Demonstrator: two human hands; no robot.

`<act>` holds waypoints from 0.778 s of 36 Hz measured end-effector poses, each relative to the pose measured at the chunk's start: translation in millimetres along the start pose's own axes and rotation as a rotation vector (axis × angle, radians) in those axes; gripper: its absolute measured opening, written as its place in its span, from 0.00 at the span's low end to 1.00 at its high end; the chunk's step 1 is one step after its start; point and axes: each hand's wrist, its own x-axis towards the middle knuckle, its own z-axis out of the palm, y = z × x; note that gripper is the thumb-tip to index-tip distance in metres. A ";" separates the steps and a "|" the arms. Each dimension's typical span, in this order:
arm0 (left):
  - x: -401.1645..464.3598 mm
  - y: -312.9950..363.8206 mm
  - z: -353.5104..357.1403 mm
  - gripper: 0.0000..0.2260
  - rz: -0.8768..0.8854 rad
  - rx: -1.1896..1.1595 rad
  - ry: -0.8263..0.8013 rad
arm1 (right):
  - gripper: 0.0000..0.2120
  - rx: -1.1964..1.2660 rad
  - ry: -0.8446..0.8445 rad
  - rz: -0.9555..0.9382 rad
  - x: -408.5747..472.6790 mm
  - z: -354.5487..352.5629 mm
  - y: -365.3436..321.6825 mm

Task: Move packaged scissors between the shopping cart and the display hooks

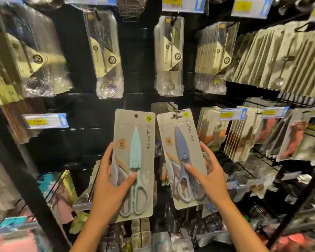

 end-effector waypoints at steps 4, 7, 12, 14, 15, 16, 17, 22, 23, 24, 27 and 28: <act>2.9 -3.3 -0.4 0.42 -0.001 -0.007 -0.016 | 0.35 0.028 0.028 0.027 8.0 2.7 7.9; 5.1 -5.6 -0.9 0.42 0.005 -0.004 -0.022 | 0.35 0.046 0.033 0.039 12.2 3.3 14.4; 8.4 -9.5 0.2 0.42 0.008 0.001 -0.029 | 0.36 0.088 0.004 0.064 15.4 4.7 22.4; 10.3 -10.2 0.6 0.42 0.016 0.006 -0.025 | 0.36 0.103 -0.017 0.069 17.6 4.7 24.6; 11.1 -10.3 1.0 0.43 0.023 0.006 -0.020 | 0.35 0.110 -0.029 0.073 18.8 4.4 26.0; 11.5 -10.0 1.5 0.42 0.027 0.005 -0.016 | 0.35 0.117 -0.037 0.079 19.9 4.0 27.7; 11.6 -9.7 1.8 0.42 0.026 0.002 -0.013 | 0.35 0.120 -0.041 0.085 20.8 3.5 29.8; 14.9 -10.3 3.2 0.43 0.026 -0.009 -0.005 | 0.36 0.108 -0.054 0.104 27.7 5.2 39.7; 16.0 -9.8 4.3 0.43 0.026 -0.005 -0.001 | 0.36 0.096 -0.060 0.099 30.0 6.2 41.2; 17.0 -9.3 5.5 0.43 0.027 -0.004 0.003 | 0.36 0.074 -0.066 0.091 32.1 7.2 42.7; 20.4 -7.8 8.9 0.43 0.035 0.002 0.008 | 0.37 -0.036 -0.094 0.061 37.5 12.5 44.7; 21.7 -7.4 9.6 0.43 0.040 0.007 0.008 | 0.38 -0.097 -0.106 0.051 39.2 14.6 45.1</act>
